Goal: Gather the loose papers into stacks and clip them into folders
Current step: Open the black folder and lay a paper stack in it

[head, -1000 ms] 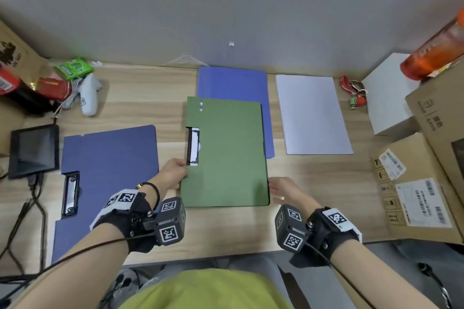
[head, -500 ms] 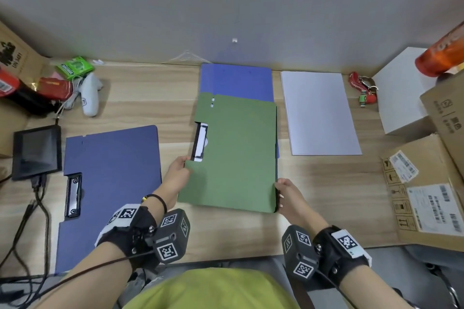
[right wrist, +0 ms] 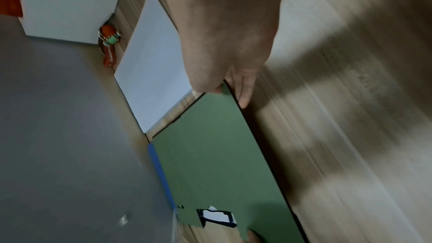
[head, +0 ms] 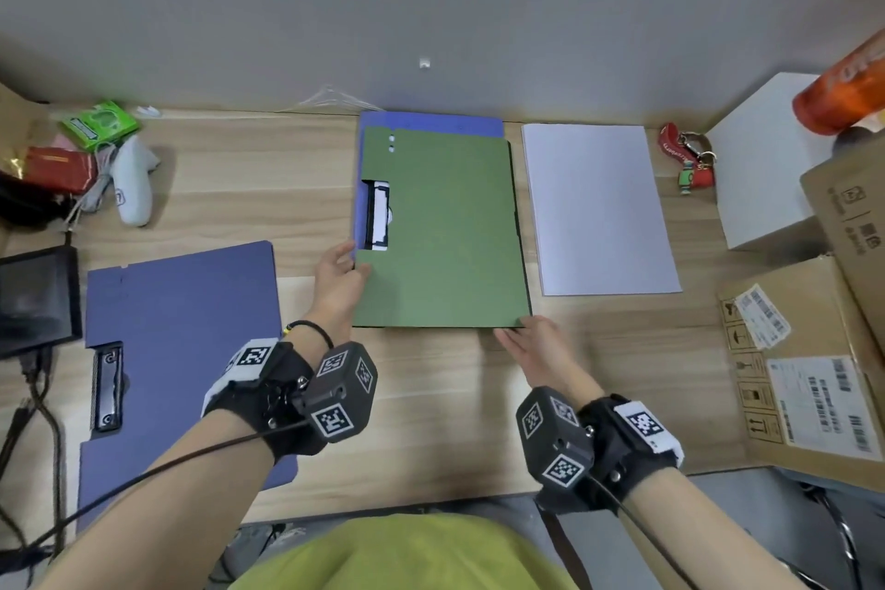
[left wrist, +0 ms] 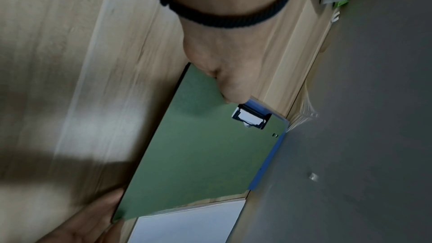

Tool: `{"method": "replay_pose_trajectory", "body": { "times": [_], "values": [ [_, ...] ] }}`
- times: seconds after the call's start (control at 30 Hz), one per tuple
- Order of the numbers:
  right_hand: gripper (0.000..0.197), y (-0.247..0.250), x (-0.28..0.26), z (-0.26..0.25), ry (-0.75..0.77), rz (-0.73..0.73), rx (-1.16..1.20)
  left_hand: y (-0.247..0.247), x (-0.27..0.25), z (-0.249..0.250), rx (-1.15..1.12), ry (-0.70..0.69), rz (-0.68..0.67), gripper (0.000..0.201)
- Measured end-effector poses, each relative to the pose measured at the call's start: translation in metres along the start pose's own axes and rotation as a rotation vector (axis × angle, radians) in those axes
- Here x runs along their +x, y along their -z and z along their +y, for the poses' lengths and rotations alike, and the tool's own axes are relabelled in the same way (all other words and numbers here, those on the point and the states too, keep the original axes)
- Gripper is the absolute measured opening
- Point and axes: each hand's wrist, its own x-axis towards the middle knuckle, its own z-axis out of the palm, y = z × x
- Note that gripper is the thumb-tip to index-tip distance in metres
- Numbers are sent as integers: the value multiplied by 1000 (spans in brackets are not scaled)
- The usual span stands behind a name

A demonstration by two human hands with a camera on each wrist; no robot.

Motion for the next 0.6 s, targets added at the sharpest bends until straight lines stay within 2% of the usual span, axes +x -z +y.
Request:
{"method": "replay_pose_trajectory", "body": {
  "times": [0.1, 0.23, 0.33, 0.43, 0.53, 0.6],
  "values": [
    [36, -1, 9, 5, 36, 52, 20, -7, -4, -1, -17, -10, 68, 49],
    [34, -10, 14, -4, 94, 30, 33, -5, -6, -3, 21, -73, 120, 62],
    [29, -15, 21, -12, 106, 20, 9, -3, -6, -4, 85, -98, 85, 61],
    [13, -18, 21, -16, 92, 12, -152, -4, -6, -7, 138, -90, 20, 69],
    [29, -17, 21, -19, 107, 32, -266, -6, -5, -11, 167, -98, -12, 81],
    [43, -15, 15, -22, 119, -8, -346, -9, -5, -10, 175, -101, -14, 84]
  ]
}}
